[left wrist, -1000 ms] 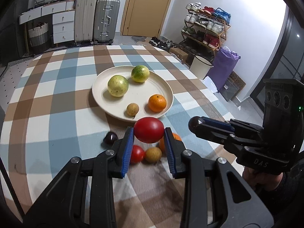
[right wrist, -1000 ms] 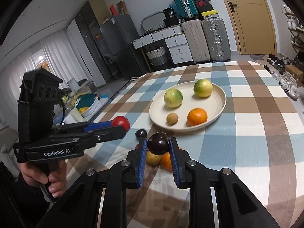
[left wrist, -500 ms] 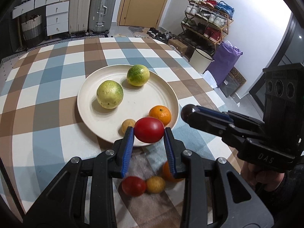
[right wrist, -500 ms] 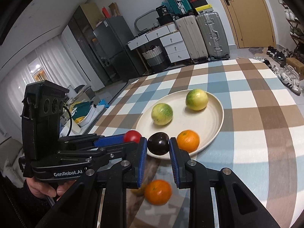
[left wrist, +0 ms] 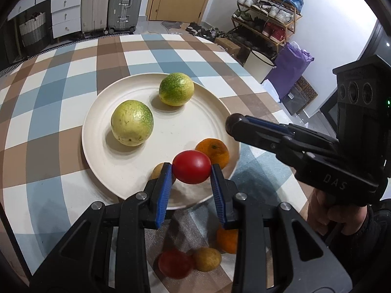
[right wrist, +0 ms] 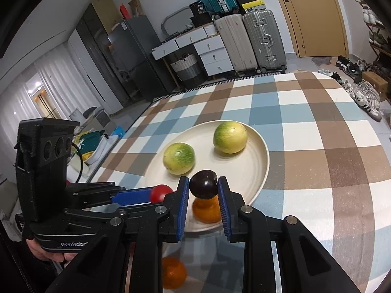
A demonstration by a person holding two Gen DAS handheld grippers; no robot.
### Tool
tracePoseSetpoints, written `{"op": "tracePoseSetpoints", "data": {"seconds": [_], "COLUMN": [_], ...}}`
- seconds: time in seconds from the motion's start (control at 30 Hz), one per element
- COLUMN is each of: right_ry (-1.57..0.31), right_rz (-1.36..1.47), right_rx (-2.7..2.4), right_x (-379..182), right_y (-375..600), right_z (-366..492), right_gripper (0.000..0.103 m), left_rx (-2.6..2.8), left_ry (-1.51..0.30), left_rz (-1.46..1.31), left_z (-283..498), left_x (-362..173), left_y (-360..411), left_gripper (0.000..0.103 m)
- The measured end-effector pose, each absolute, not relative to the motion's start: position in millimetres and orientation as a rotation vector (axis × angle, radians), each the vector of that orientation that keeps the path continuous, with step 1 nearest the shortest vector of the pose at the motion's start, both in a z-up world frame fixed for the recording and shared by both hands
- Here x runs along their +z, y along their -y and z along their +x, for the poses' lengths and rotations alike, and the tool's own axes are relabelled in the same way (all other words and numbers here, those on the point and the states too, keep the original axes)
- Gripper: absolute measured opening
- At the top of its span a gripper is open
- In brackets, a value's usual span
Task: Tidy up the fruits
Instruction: 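Carry tomato and plum onto the white plate and open both tools, then withdraw both tools from the plate toward the remaining fruits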
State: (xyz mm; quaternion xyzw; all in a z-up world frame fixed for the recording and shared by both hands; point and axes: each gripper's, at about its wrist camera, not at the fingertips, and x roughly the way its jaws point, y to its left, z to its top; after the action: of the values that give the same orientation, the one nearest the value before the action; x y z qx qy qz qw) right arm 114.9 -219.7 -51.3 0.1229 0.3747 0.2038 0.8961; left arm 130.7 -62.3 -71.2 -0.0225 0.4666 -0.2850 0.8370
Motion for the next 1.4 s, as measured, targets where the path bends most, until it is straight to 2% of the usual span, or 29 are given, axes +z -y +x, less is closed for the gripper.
{"op": "tracePoseSetpoints", "data": {"seconds": [0.43,0.53,0.6,0.63,0.93,1.4], "right_ry": [-0.807,-0.801,-0.792,-0.785,-0.733,-0.671], "right_rz": [0.219,0.218,0.226,0.231,0.256,0.225], "right_rx": [0.359,0.35,0.339,0.336,0.326,0.341], "right_x": [-67.9,-68.1,-66.0,-64.5,-49.5,-31.4], "right_y": [225.0,225.7,227.4,228.9,235.7,225.9], "right_z": [133.1,133.2,130.9,130.1,116.4,79.2], "right_gripper": [0.024,0.027,0.036,0.037,0.039,0.048], "left_rx": [-0.614,-0.616,-0.619,-0.614,-0.595,-0.518], "left_ry": [-0.993,-0.986,-0.981,-0.977,-0.93,-0.862], "left_rz": [-0.027,-0.033,-0.032,-0.028,-0.039,-0.088], "left_z": [136.1,134.1,132.1,131.1,115.7,81.5], "left_x": [-77.2,-74.2,-71.9,-70.5,-51.4,-33.7], "left_y": [71.3,71.6,71.8,71.6,61.5,29.3], "left_gripper": [0.029,0.029,0.029,0.029,0.029,0.031]}}
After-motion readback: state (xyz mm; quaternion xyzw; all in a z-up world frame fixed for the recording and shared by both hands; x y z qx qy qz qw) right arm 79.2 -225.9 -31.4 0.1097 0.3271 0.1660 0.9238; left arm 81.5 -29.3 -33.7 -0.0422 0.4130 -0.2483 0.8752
